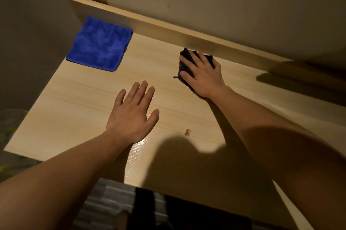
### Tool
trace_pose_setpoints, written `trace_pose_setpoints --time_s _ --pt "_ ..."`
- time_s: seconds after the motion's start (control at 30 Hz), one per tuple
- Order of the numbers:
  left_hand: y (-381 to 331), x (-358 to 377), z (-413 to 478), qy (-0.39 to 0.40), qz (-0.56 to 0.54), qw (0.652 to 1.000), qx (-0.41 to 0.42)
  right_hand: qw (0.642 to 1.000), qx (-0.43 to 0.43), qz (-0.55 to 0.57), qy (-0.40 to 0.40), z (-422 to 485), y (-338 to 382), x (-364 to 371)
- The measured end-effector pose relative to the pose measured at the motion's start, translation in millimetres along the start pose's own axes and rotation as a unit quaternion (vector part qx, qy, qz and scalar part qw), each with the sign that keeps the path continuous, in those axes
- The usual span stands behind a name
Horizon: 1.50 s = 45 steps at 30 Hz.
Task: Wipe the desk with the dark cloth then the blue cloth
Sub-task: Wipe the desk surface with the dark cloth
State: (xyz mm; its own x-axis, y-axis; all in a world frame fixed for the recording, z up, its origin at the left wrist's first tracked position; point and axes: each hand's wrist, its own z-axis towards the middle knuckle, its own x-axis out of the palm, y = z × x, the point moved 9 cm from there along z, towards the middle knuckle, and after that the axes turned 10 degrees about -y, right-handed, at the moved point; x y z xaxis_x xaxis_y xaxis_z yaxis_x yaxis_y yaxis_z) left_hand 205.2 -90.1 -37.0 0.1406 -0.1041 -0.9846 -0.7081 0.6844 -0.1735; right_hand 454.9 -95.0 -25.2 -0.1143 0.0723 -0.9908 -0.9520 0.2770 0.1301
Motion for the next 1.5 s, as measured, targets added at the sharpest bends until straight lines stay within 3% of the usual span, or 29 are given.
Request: trace_pose_setpoints --time_s 0.3,0.83,1.07,1.27,1.37,1.5 --pt "-2 -3 1 0.0 -0.011 1.0 0.003 1.0 0.013 -0.005 0.007 -79 38 4" --pt "-3 -6 -2 -0.01 -0.021 0.999 0.03 0.994 0.064 0.082 0.014 -230 125 6" --pt "-2 -6 -5 -0.008 -0.023 0.999 0.04 0.979 0.098 0.179 0.01 -293 162 4" --pt "-2 -7 -6 -0.006 -0.021 0.999 0.042 0.936 0.165 0.311 0.007 -329 172 -13" --pt "-3 -7 -5 -0.009 -0.021 0.999 0.044 0.94 0.172 0.293 -0.042 -328 165 -28" --pt "-2 -6 -4 -0.012 -0.02 0.999 0.044 0.946 0.171 0.272 -0.028 -330 162 -19"
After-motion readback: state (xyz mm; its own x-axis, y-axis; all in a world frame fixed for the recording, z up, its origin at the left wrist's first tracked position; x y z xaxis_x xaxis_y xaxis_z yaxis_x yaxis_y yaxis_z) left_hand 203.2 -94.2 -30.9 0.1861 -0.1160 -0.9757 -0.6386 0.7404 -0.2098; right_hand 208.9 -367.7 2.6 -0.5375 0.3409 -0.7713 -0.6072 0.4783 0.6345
